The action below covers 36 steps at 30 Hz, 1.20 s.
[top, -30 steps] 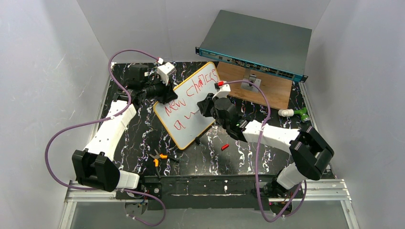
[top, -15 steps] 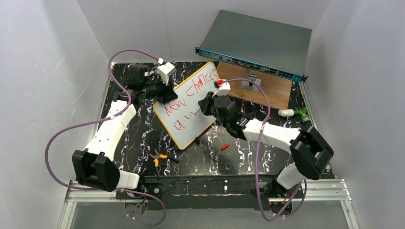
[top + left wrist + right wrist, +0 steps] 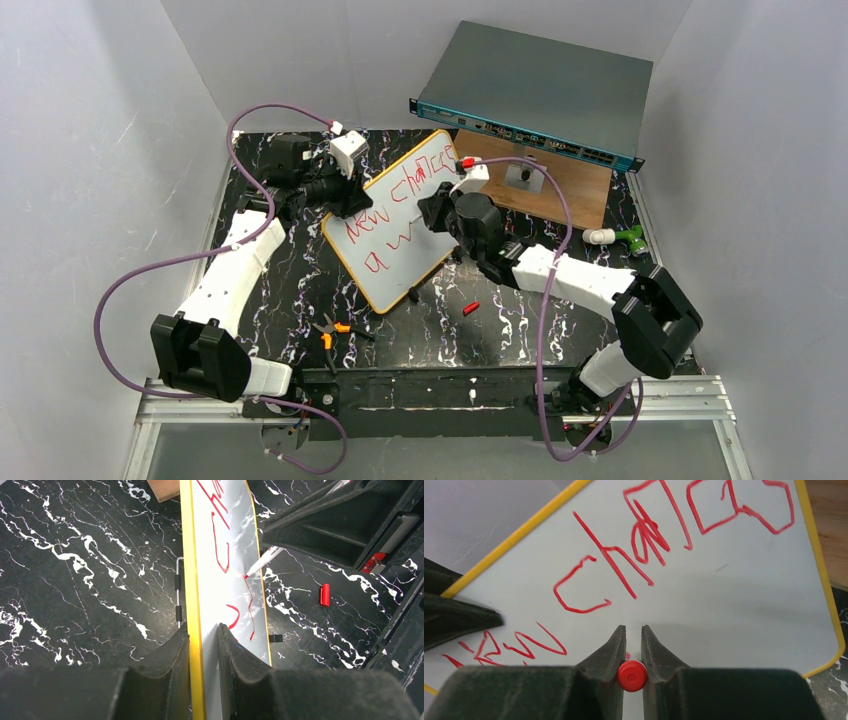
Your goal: Write a sentence on the whiteboard
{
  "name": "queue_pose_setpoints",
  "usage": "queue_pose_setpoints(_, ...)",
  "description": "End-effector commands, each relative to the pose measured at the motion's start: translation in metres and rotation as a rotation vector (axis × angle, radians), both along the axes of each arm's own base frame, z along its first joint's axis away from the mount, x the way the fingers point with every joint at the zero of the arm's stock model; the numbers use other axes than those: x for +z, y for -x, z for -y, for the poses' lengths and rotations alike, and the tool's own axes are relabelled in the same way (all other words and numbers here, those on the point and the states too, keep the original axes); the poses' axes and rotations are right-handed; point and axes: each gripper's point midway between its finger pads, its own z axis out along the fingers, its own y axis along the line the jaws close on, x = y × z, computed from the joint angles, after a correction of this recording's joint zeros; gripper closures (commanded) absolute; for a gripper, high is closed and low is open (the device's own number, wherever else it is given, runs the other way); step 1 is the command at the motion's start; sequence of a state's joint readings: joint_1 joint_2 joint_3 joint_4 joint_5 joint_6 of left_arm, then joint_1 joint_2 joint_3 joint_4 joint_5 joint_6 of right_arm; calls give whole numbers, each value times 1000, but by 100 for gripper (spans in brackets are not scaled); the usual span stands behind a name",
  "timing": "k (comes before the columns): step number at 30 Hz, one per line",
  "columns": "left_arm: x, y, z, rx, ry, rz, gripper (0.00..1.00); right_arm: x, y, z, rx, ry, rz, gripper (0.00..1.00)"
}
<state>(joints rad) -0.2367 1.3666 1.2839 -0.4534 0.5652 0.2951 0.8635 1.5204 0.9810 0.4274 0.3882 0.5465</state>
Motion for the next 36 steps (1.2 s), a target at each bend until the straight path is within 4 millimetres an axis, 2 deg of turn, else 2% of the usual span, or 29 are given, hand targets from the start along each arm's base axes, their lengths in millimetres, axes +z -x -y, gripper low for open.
queue_pose_setpoints(1, -22, 5, -8, -35, -101, -16, 100, 17, 9, 10, -5, -53, 32, 99)
queue_pose_setpoints(4, -21, 3, -7, -35, -98, -13, 100, 26, 16, 17, -7, -72, 41, 99)
queue_pose_setpoints(7, -20, 3, -7, -33, -94, -10, 100, 27, 19, 25, -28, -79, 43, 99)
queue_pose_setpoints(16, -19, 2, -5, -34, -82, -14, 100, 10, 6, 41, -95, -24, 19, 99)
queue_pose_setpoints(25, -20, 1, -4, -31, -78, -21, 100, 10, -8, 37, -86, -35, 14, 99)
queue_pose_setpoints(36, -22, 1, -5, -28, -85, -26, 100, 19, -20, 14, -47, -80, 32, 99)
